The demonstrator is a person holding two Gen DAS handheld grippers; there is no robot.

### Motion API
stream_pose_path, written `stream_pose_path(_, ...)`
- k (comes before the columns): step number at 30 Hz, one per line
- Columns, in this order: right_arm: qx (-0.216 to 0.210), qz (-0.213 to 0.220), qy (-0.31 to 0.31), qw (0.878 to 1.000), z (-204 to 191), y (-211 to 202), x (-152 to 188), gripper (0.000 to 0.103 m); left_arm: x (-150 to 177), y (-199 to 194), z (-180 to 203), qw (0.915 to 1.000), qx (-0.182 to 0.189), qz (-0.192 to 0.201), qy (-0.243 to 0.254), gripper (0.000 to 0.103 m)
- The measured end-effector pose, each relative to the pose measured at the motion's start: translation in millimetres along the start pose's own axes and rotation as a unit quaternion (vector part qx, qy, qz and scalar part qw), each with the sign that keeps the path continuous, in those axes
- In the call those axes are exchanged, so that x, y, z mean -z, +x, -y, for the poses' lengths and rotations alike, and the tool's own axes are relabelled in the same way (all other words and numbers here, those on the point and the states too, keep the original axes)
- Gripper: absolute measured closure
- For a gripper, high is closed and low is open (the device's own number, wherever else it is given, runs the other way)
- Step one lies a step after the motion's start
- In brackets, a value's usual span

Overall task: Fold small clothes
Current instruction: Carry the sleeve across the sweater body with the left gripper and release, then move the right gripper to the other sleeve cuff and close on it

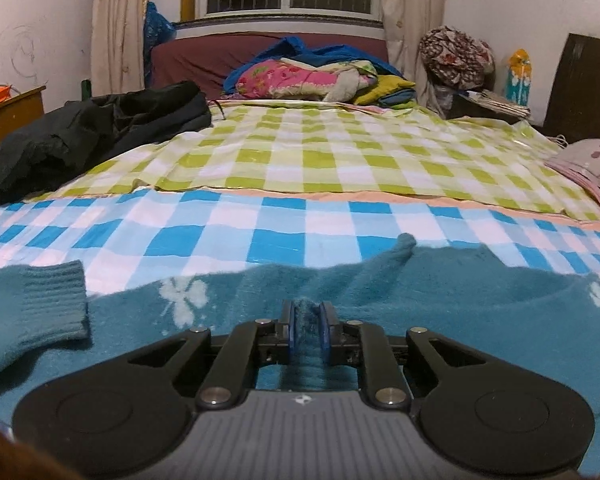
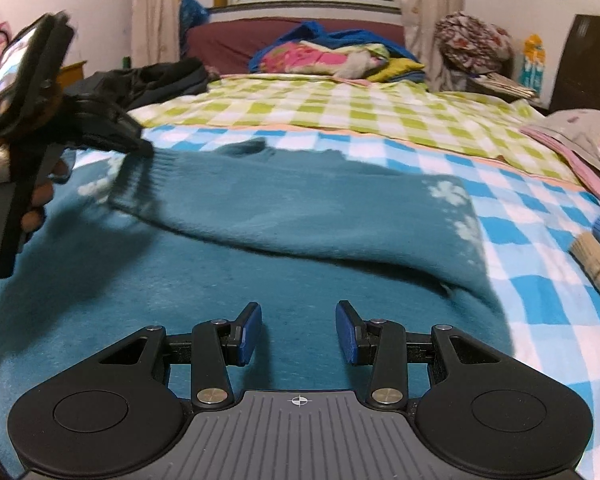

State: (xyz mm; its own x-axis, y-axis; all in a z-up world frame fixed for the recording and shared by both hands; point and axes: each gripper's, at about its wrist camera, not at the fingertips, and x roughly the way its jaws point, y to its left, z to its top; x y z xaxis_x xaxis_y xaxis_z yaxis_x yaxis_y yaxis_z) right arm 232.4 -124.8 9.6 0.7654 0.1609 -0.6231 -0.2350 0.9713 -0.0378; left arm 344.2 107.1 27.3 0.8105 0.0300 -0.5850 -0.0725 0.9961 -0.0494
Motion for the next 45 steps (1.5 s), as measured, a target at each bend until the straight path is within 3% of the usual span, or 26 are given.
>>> stream_pose_path(3,-0.004,-0.006,-0.01,1.0,-7,2,1,0.063,3,-4,-11,0.9997,-0.023,0.005,-0.008,0.078)
stream_pose_path(9,-0.01,-0.007,-0.019,1.0,-20,3,-4,0.063,19,-29,-44,0.9988,-0.031,0.008,-0.037,0.077)
stream_pose_path(17,-0.025,0.001,-0.044,0.999,-52,9,-15,0.063,73,-84,-78,0.9985,-0.024,0.004,-0.05,0.074)
stream_pose_path(27,-0.062,0.011,-0.071,0.995,-115,39,-48,0.063,127,-122,-113,0.9956,-0.016,-0.002,-0.093,0.074)
stream_pose_path(39,-0.177,-0.022,-0.046,0.983,-211,74,-104,0.063,137,-132,-153,0.9932,-0.019,0.032,-0.111,0.074)
stream_pose_path(42,-0.166,-0.006,-0.074,0.983,-236,85,-114,0.063,138,-136,-161,0.9925,-0.024,0.043,-0.112,0.074)
stream_pose_path(45,-0.187,-0.034,-0.051,0.98,-249,102,-123,0.063,140,-137,-173,0.9898,-0.024,0.049,-0.131,0.074)
